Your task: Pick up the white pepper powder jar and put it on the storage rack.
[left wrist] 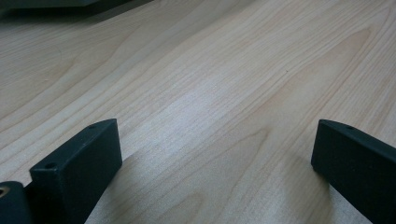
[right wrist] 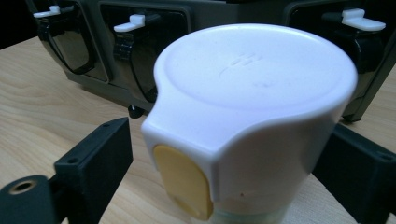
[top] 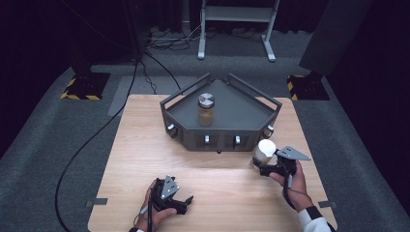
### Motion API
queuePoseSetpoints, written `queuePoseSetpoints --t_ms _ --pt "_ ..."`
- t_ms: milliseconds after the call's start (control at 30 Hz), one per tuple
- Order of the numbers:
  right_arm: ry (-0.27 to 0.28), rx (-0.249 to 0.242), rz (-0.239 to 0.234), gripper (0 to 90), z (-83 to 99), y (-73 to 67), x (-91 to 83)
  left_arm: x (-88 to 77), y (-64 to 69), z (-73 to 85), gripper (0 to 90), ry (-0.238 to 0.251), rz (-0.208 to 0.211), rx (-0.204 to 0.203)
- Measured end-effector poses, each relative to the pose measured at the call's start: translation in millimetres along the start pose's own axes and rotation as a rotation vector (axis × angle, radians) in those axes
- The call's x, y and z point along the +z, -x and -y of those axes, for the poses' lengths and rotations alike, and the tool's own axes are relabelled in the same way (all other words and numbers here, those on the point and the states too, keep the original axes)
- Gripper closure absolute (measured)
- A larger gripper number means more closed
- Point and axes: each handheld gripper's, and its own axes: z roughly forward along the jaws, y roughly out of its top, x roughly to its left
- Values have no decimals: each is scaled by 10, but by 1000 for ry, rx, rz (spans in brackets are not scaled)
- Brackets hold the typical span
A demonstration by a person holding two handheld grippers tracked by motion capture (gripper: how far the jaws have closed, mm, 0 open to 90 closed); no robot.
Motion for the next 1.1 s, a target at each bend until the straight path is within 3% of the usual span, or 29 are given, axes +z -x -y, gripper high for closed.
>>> queuePoseSetpoints --t_ms 300,467,867,1100 --pt "-15 -3 28 191 7 -23 59 0 -2 0 17 0 1 1" --pt "-12 -12 58 289 3 -56 75 0 -2 0 17 0 2 1" --pt "4 -27 80 298 44 -120 67 0 -3 0 17 0 2 1" --pt "32 -6 85 300 64 -102 -40 0 -3 -1 17 0 2 1"
